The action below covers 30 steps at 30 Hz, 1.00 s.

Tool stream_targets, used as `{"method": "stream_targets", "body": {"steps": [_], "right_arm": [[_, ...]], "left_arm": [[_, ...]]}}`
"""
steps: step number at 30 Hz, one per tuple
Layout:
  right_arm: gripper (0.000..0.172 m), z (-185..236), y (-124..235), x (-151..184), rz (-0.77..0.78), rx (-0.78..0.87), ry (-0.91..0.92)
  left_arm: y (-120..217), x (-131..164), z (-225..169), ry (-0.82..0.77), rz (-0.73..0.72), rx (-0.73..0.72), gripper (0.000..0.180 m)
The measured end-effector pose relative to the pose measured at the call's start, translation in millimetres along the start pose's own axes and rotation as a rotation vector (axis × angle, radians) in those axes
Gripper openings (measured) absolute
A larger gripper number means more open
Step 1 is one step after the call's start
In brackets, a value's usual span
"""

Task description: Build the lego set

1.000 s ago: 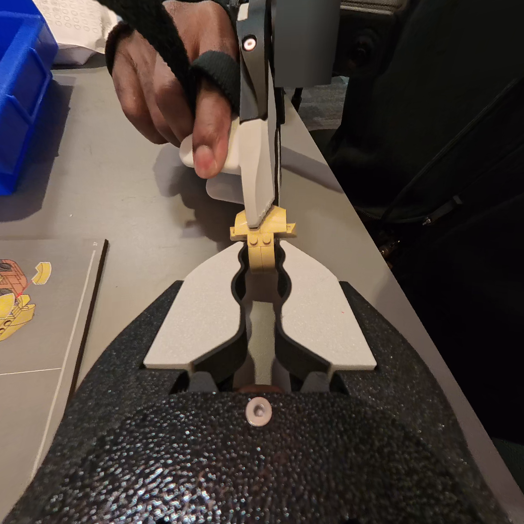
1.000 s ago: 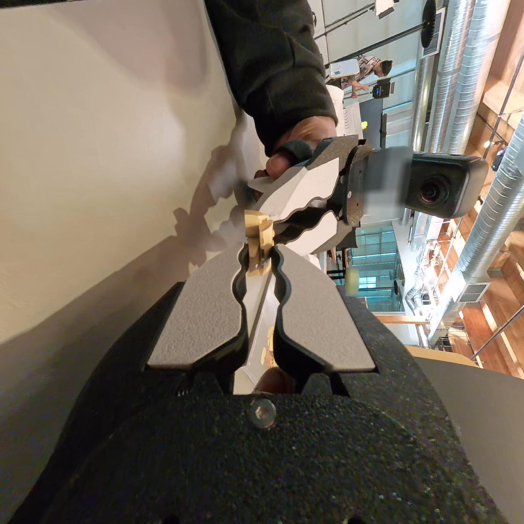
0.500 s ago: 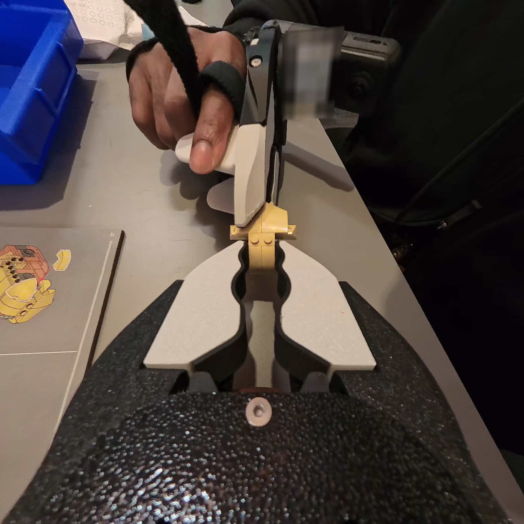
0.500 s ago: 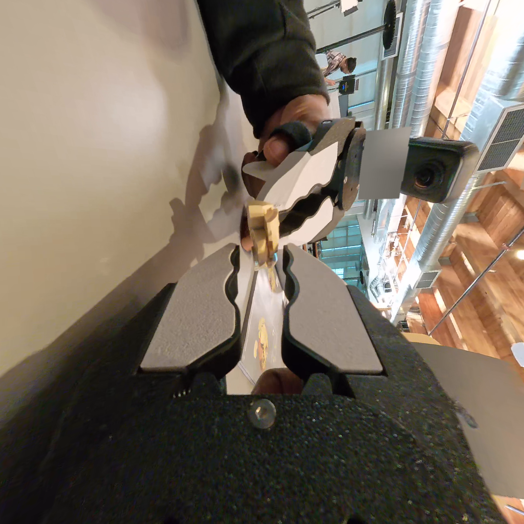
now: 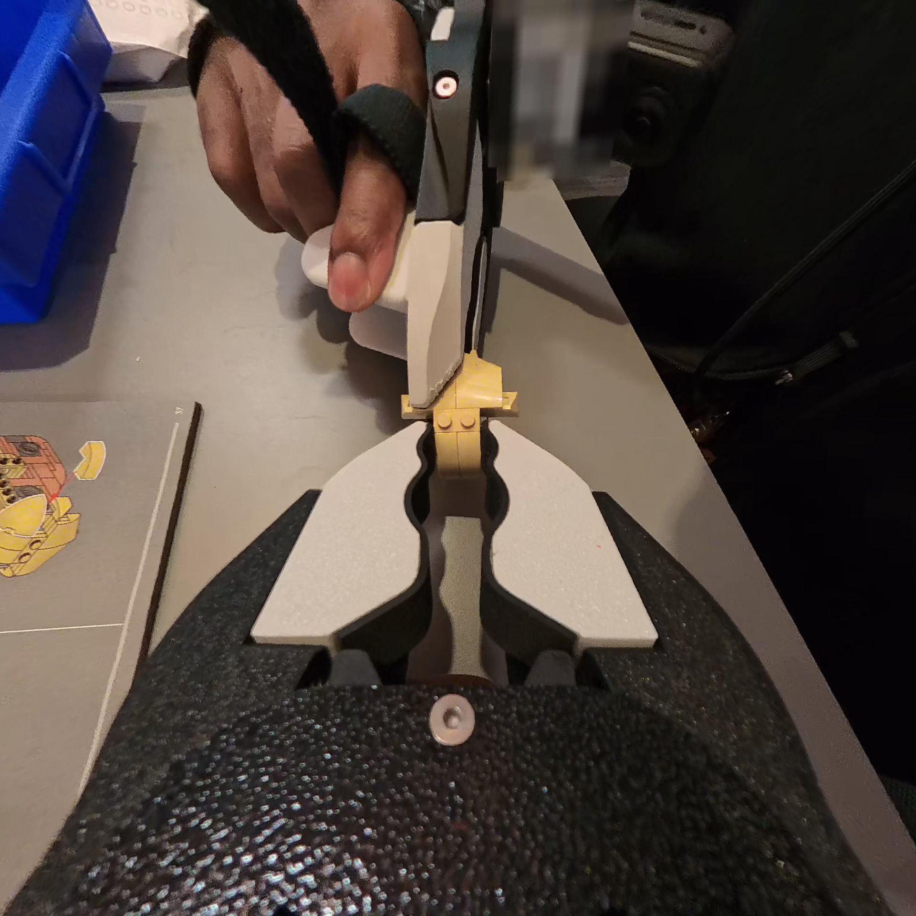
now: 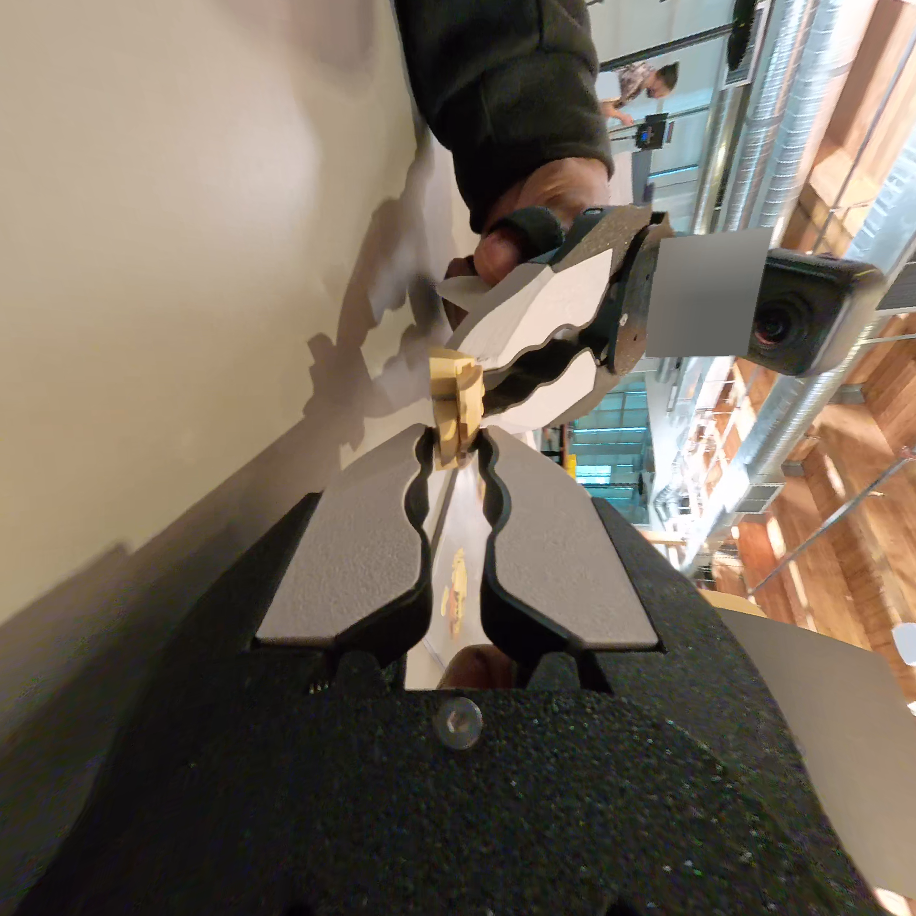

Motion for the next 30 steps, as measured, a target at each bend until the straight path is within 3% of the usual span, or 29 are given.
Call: {"method": "stream_targets", "body": {"steps": [3, 5, 6, 11, 18, 24, 30], "right_arm": [[0.018, 0.1, -2.9, 6.8, 0.009, 0.068, -0.037], [0.033, -2.0, -3.9, 12.2, 0.037, 0.071, -0.080], [0.040, -3.1, -4.0, 15.7, 0.053, 0.060, -0.106], [0.041, -1.9, 0.2, 38.3, 0.122, -0.093, -0.296], [0.033, -6.6, 6.3, 54.3, 0.118, -0.214, -0.603], [0.015, -12.3, 7.8, 56.2, 0.101, -0.207, -0.704], [0.011, -14.1, 5.8, 61.3, 0.130, -0.202, -0.763]], "left_arm": [[4.1, -1.3, 4.4, 0.026, -0.017, -0.043, 0.016], [6.0, -0.7, 7.3, 0.037, -0.002, -0.084, 0.016], [6.6, 0.6, 8.6, 0.042, 0.013, -0.106, 0.016], [6.2, 8.5, 16.4, 0.114, 0.098, -0.192, 0.017], [-1.0, 12.8, 16.0, 0.098, 0.204, -0.261, 0.017], [-6.8, 16.6, 15.2, 0.077, 0.251, -0.285, 0.017], [-6.6, 19.5, 17.5, 0.094, 0.233, -0.292, 0.017]]}}
Point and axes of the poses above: each gripper's, where its closed fingertips meet, y back along the fingers, x out of its underside, z = x × y across the jaws, the point moved 8 cm from there along y, back along the fingers, and after that the axes turned 5 degrees about z, right-handed, at the moved point
